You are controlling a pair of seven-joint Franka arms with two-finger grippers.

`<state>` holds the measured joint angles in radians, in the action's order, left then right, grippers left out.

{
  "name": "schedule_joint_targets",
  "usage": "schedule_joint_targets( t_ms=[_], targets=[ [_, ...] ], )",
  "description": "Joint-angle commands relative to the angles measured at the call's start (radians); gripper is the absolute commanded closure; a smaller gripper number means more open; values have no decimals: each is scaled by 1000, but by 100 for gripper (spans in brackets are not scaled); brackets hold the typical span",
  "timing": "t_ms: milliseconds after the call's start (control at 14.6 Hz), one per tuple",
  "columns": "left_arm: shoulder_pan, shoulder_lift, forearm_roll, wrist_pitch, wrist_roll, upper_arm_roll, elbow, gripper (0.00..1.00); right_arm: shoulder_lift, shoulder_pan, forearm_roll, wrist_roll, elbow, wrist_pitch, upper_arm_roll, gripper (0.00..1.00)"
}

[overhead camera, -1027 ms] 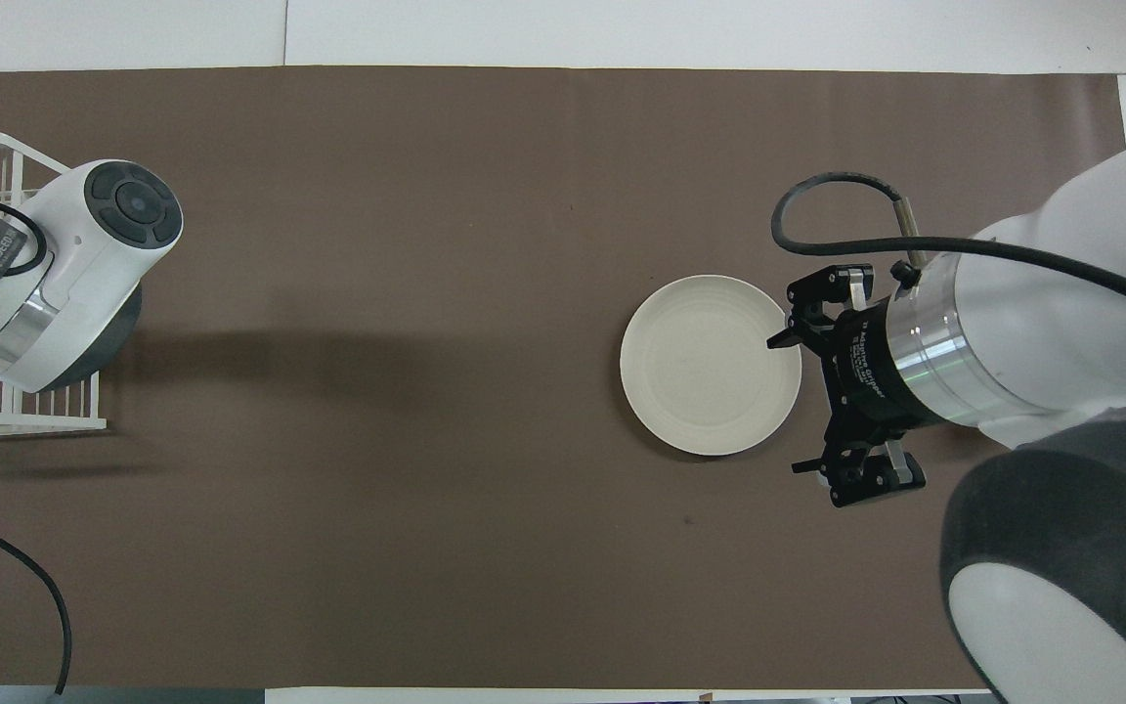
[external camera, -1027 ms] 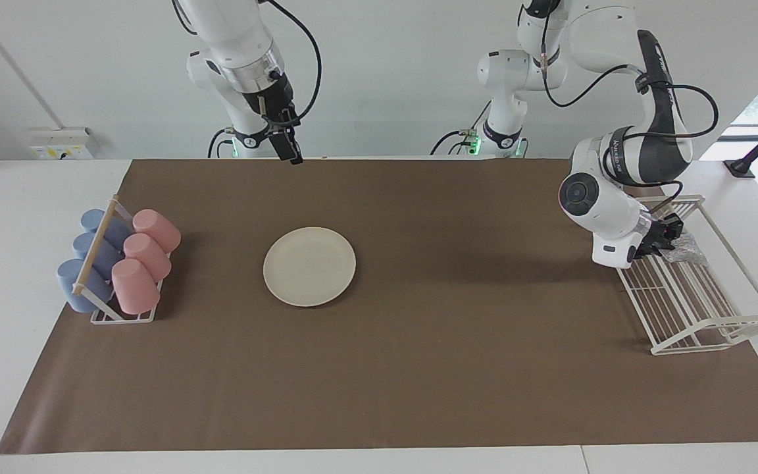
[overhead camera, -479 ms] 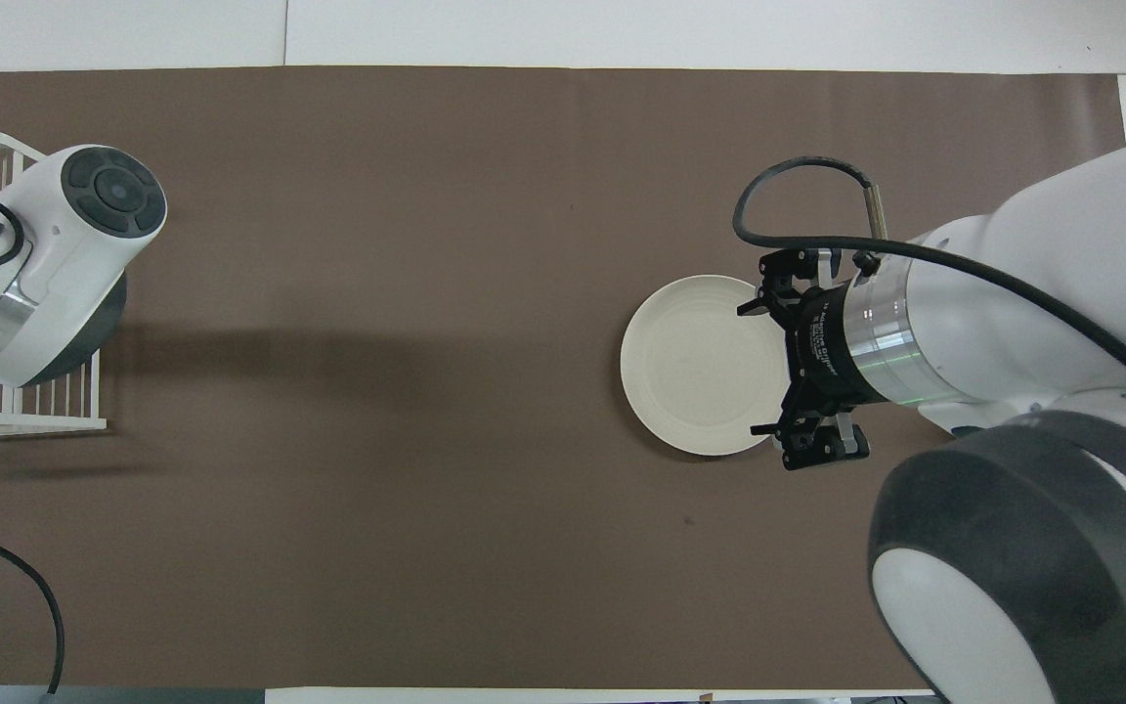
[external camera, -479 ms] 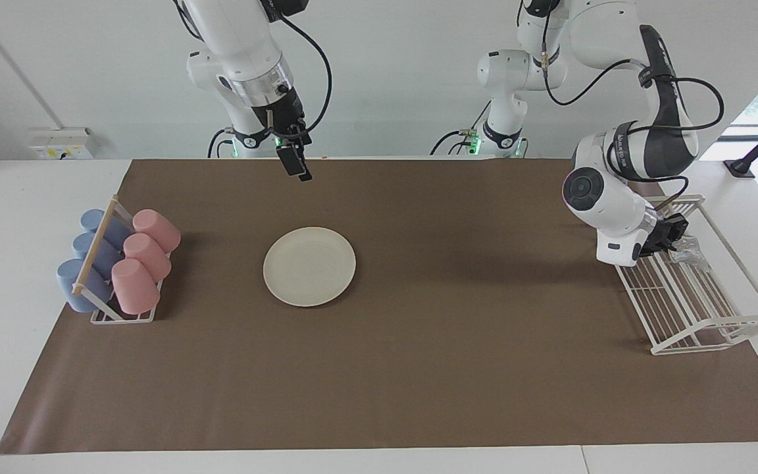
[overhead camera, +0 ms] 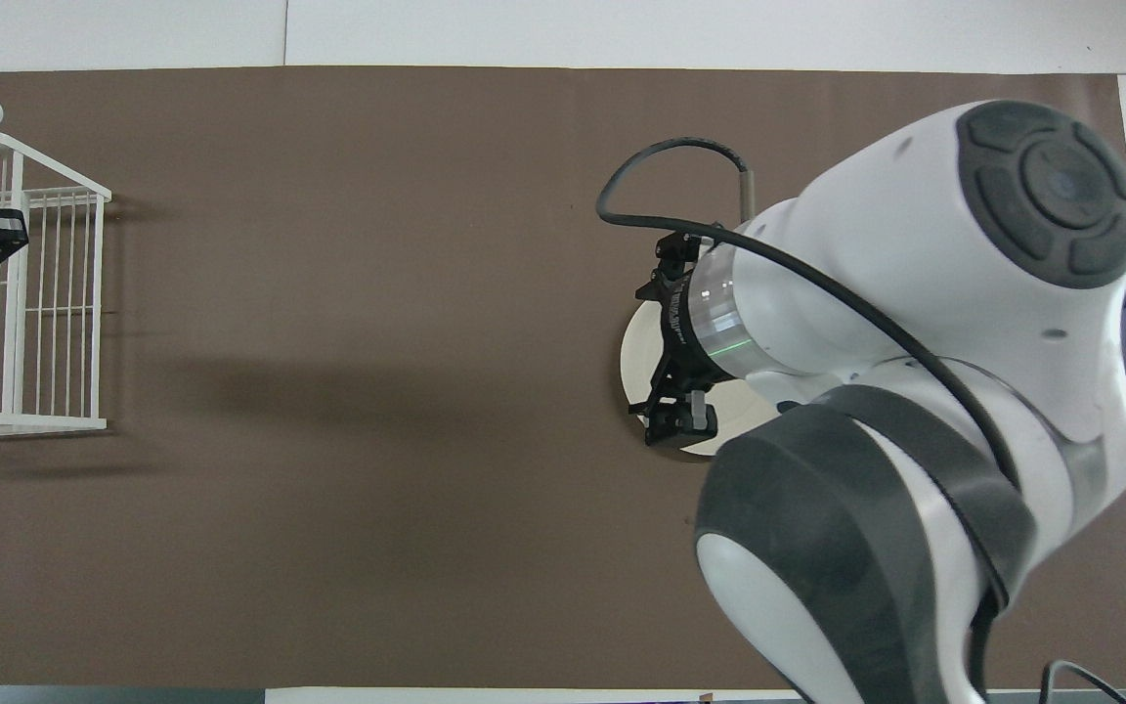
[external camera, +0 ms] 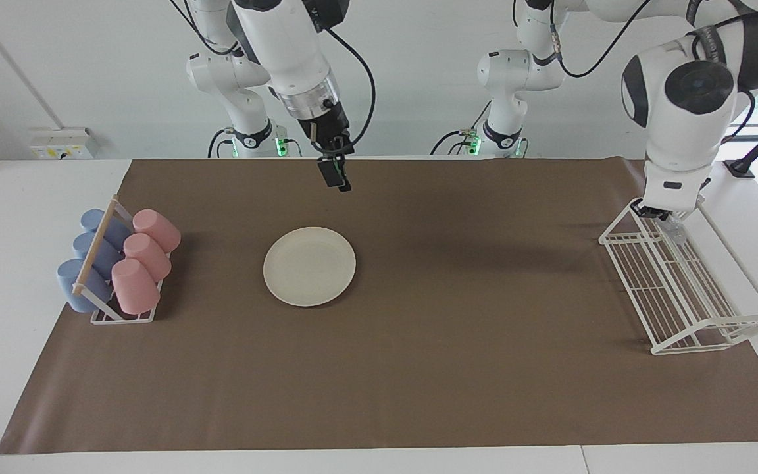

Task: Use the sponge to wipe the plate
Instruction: 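Grasp the clear scrubber with the left gripper and pull it from the rack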

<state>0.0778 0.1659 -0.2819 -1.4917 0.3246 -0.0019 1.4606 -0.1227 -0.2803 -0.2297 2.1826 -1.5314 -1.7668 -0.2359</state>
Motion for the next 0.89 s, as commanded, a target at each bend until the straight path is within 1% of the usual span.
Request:
schedule_joint_targets(
  t_ms=[0,68,205,274,411,479,548,685,753,822],
  targets=[
    [-67,0,273,66,-22,0,-60,100,-72,-57,70,108,90,-54,-2,0],
    [-108,-17,397,70,-22,0,-60,100,-72,-59,82,106,85,-49,-3,0],
    [-160,-38,585,73,-25,0,-45,100,-69,-57,82,95,73,-31,-3,0],
    [-177,-49,656,74,-27,0,-13,100,-66,-57,82,79,67,-25,-3,0],
    [-214,-123,846,62,-45,0,123,100,-57,-60,82,62,51,-22,-3,0],
    [-216,-156,906,48,-82,0,183,100,-51,-62,82,57,36,-23,-5,0],
    [-214,-198,961,18,-116,0,275,100,-40,-63,82,56,18,-23,-5,0],
    [-202,-293,1128,-86,-166,0,468,100,-35,-66,82,56,13,-25,-3,0],
    [-196,-322,1194,-129,-183,-3,541,100,-25,-62,82,57,10,-25,-3,0],
    [-175,-333,1252,-151,-202,-3,584,100,-15,-54,82,57,-7,-23,-3,0]
  ],
)
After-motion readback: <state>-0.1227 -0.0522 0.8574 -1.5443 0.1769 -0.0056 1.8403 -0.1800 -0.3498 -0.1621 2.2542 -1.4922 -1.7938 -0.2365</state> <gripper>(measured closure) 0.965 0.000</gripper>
